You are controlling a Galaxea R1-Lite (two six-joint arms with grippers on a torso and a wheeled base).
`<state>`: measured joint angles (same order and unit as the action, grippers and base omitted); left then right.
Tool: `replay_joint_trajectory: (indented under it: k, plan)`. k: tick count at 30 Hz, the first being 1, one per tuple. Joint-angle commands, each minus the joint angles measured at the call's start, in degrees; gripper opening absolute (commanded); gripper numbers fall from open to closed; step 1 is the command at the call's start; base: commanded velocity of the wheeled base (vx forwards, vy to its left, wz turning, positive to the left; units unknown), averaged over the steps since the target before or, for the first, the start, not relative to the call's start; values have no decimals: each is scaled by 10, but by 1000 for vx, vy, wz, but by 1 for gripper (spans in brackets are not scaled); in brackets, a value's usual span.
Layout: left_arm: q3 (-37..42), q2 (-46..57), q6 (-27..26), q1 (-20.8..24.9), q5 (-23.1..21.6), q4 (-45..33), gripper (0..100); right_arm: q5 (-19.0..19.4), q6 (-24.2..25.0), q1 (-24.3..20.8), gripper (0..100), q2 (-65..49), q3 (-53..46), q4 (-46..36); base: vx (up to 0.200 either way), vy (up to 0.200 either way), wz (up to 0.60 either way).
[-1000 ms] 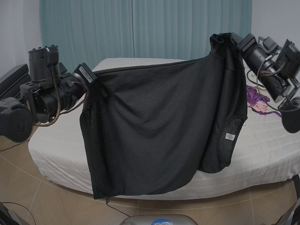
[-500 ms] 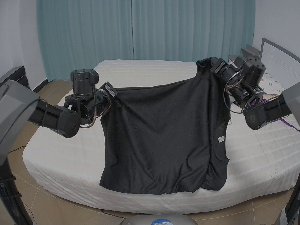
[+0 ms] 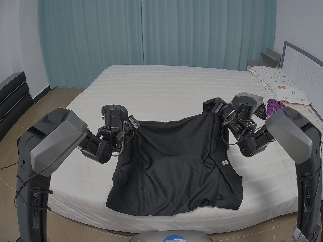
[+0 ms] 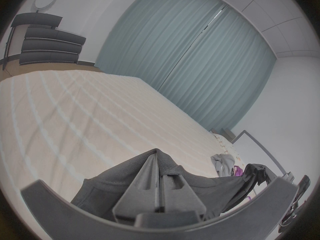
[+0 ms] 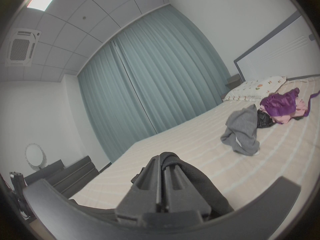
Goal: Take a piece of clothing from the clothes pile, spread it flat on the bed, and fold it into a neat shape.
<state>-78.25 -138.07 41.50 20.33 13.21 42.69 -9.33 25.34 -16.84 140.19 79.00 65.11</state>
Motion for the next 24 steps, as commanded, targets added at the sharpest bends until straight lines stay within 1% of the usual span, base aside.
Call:
replay_joint_trajectory:
  k: [1, 2, 3, 5, 8, 10, 13, 16, 18, 19, 20, 22, 24]
  plan:
    - [-22, -62, 2, 0, 1, 4, 100, -7, 1, 1, 0, 80, 22, 2, 0, 0, 0]
    - [-30, -75, 4, 0, 0, 2, 100, -7, 1, 2, 0, 97, 31, 0, 0, 0, 0]
    - [-30, -75, 4, 0, 0, 2, 100, -7, 1, 2, 100, 97, 31, 0, 0, 0, 0]
    - [-44, -98, 3, -1, 1, 0, 100, -7, 3, 2, 100, 124, 41, -7, 0, 0, 0]
    - [-54, -115, 2, -1, 17, 1, 100, -7, 3, 4, 100, 165, 49, -8, 0, 0, 0]
    - [-56, -118, 2, -1, 21, 0, 100, -7, 3, 8, 100, 167, 46, -8, 0, 0, 0]
    - [-59, -121, 3, -14, 33, -2, 100, -9, 9, 24, 100, 158, 39, -9, 0, 0, 0]
    - [-66, -112, 22, -23, 34, -2, 100, -10, 36, 36, 100, 134, 48, -5, 0, 0, 0]
    - [-81, -94, 49, -30, 34, -1, 100, -17, 72, 42, 100, 120, 72, 0, 0, 0, 0]
    - [-88, -91, 55, -33, 33, -1, 100, -24, 81, 43, 100, 118, 85, 0, 0, 0, 0]
    - [-96, -88, 58, -36, 33, -1, 100, -34, 88, 44, 100, 119, 107, -1, 0, 0, 0]
    - [-103, -88, 57, -42, 33, -2, 100, -40, 90, 46, 100, 122, 127, -6, 0, 0, 0]
    - [-97, -91, 57, -47, 30, -9, 100, -39, 89, 49, 100, 126, 113, -15, 0, 0, 0]
